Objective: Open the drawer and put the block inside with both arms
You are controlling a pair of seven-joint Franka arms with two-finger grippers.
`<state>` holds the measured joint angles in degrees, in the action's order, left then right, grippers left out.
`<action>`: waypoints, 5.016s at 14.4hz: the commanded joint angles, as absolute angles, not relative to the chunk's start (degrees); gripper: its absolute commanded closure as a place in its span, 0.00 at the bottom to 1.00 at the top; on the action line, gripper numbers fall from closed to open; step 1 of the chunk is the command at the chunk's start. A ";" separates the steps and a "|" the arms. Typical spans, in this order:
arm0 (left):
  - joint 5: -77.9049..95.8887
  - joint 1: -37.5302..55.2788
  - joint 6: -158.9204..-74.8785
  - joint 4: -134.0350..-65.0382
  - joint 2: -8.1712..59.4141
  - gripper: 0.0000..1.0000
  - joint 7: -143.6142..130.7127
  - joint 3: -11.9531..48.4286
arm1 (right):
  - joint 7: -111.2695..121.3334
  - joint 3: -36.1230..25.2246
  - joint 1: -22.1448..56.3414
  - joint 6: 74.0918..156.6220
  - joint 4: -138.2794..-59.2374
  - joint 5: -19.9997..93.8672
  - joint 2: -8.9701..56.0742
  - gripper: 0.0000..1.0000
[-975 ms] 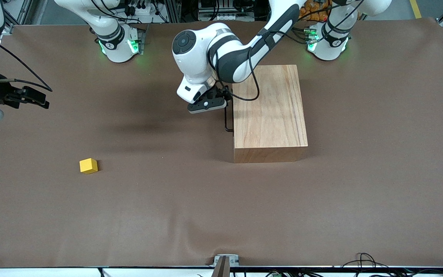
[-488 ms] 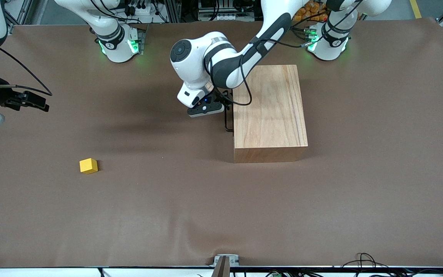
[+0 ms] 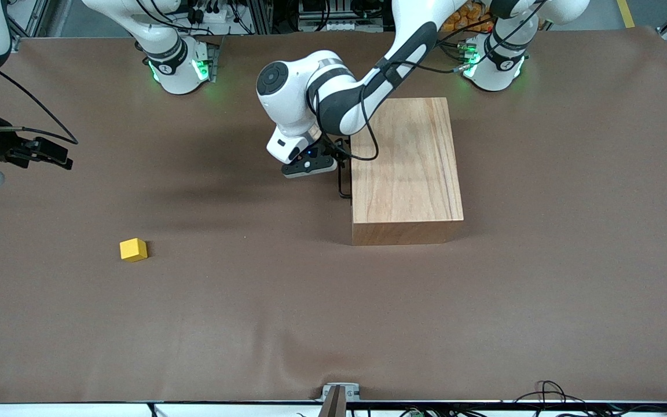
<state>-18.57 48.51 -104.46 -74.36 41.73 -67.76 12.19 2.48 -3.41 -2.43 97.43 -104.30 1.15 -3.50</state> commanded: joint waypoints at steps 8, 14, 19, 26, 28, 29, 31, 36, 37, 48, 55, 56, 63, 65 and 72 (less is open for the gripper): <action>-21.71 49.04 -110.02 -72.95 43.86 0.00 -68.73 11.95 | 4.30 -2.99 -2.90 98.53 -105.73 0.26 -9.05 0.00; -21.62 50.09 -117.24 -72.86 45.70 0.00 -69.79 11.95 | 5.63 -3.08 -3.08 100.62 -107.83 0.26 -8.88 0.00; -21.53 50.36 -120.93 -72.86 45.79 0.00 -69.79 12.04 | 5.63 -3.08 -3.08 109.84 -115.82 0.26 -7.92 0.00; -21.45 52.20 -121.55 -72.60 45.97 0.00 -71.10 12.04 | 5.98 -3.08 -3.08 131.03 -125.86 0.35 0.33 0.00; -21.45 52.29 -121.81 -72.16 45.97 0.00 -71.28 12.13 | 6.06 -3.08 -3.08 135.77 -125.86 0.35 4.55 0.00; -21.36 52.38 -121.99 -71.55 46.05 0.00 -71.80 12.13 | 6.06 -2.99 -3.16 137.71 -125.86 0.35 6.31 0.00; -21.36 52.82 -122.17 -71.46 46.14 0.00 -72.16 12.13 | 6.06 -2.99 -3.08 141.22 -125.86 0.35 9.39 0.00; -21.36 54.22 -124.63 -71.45 46.05 0.00 -72.16 12.31 | 8.42 -2.99 -2.46 150.44 -125.24 0.26 17.65 0.00; -21.44 54.40 -125.50 -71.46 46.14 0.00 -72.16 12.22 | 10.18 -2.99 -2.63 153.17 -125.24 0.26 19.23 0.00; -21.36 55.11 -131.83 -71.46 46.41 0.00 -72.16 12.22 | 20.55 -2.90 -3.86 159.61 -121.47 0.35 26.80 0.00; -21.01 54.76 -134.82 -71.54 46.41 0.00 -71.81 12.39 | 21.88 -2.55 -3.52 162.42 -121.20 0.97 30.15 0.00; -21.01 54.67 -135.17 -71.54 46.32 0.00 -71.81 12.39 | 21.71 -2.55 -3.52 162.42 -121.20 1.05 30.15 0.12; -20.13 54.67 -133.68 -71.89 45.79 0.00 -71.46 12.22 | 21.62 -2.46 -3.43 162.25 -121.11 1.14 29.45 1.00; -20.04 54.58 -132.29 -71.81 45.27 0.00 -71.46 12.30 | 21.97 -2.11 -3.25 161.90 -121.20 0.97 27.78 1.00; -14.16 49.58 -122.89 -71.81 36.40 0.00 -71.37 12.75 | 37.17 -2.11 -3.95 141.22 -107.88 1.05 24.43 1.00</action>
